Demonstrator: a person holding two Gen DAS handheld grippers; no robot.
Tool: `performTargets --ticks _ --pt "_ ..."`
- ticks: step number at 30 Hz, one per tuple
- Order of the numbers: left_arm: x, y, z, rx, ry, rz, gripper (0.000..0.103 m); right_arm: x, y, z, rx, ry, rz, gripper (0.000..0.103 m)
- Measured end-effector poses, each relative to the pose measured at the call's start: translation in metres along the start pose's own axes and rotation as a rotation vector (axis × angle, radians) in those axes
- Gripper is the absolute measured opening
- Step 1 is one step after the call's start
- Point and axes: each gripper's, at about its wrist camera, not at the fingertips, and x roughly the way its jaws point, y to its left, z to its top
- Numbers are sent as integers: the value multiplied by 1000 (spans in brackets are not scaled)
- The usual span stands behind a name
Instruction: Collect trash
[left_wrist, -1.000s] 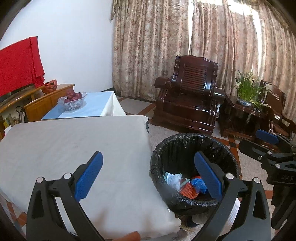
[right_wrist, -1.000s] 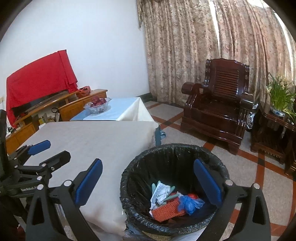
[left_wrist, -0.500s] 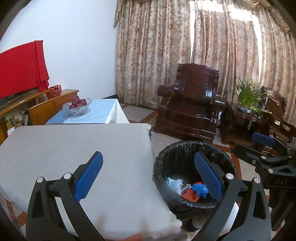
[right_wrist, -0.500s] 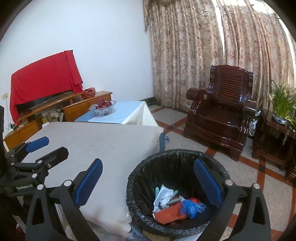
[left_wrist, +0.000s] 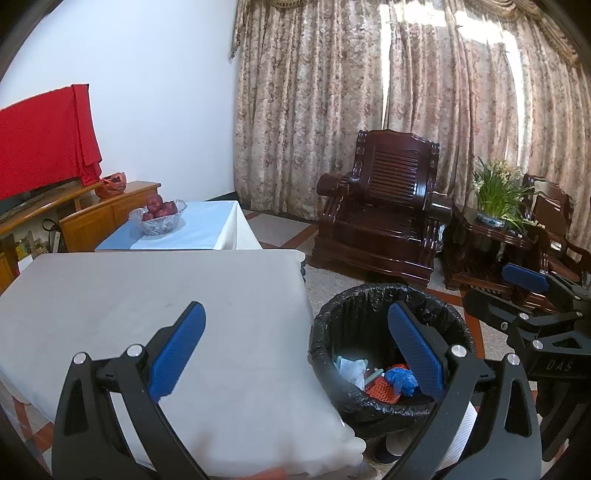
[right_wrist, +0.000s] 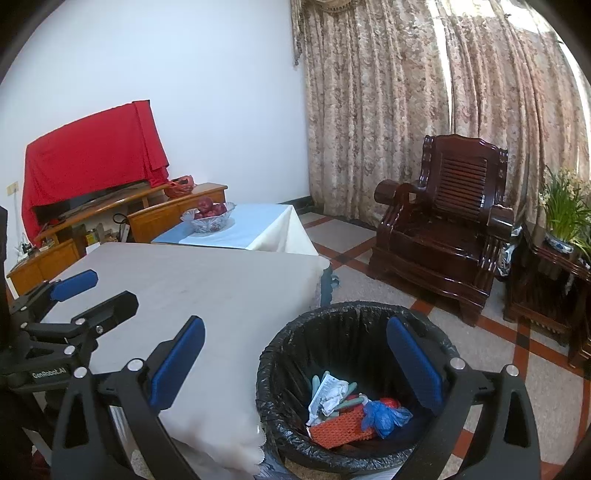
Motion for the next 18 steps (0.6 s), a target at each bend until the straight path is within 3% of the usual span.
performTargets --ticks 18 --pt "0 3 0 2 -1 1 96 0 2 1 -4 0 2 97"
